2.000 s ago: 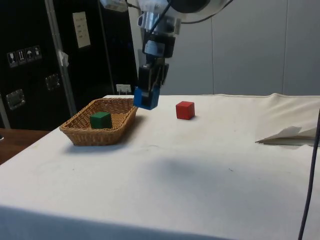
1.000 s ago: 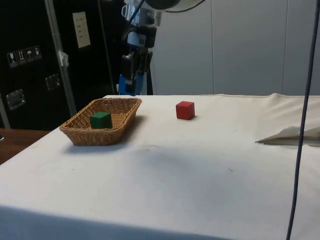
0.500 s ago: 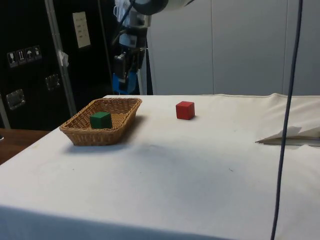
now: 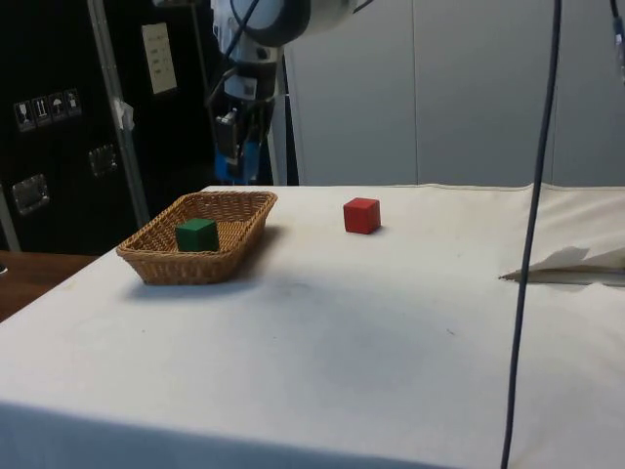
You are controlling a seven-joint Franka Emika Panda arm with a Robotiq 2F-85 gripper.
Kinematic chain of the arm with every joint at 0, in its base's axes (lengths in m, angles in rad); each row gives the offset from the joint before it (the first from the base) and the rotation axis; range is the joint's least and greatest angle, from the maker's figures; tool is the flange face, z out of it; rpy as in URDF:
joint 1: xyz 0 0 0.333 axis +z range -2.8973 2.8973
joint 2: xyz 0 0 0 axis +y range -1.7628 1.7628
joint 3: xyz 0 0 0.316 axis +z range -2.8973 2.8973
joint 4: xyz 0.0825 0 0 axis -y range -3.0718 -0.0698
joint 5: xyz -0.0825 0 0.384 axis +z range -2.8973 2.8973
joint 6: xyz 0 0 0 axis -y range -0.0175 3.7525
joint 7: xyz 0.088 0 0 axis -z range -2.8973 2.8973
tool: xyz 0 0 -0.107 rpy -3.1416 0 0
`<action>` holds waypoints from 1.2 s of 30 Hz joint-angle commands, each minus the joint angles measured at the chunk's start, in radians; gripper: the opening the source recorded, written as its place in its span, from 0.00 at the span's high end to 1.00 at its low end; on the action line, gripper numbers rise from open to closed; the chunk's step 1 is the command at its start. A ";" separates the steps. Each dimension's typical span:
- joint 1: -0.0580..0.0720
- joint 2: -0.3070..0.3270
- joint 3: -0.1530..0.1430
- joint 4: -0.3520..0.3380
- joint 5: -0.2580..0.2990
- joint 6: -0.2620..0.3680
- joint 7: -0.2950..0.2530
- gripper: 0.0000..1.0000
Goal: Pick up exactly two blocks and place them into the basket.
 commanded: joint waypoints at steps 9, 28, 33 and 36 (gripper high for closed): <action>-0.034 0.105 0.007 0.073 0.132 0.004 -0.095 1.00; -0.063 0.273 -0.023 0.230 0.284 -0.028 -0.185 1.00; -0.064 0.297 -0.026 0.231 0.319 -0.012 -0.202 1.00; -0.053 0.312 -0.040 0.228 0.326 -0.015 -0.198 1.00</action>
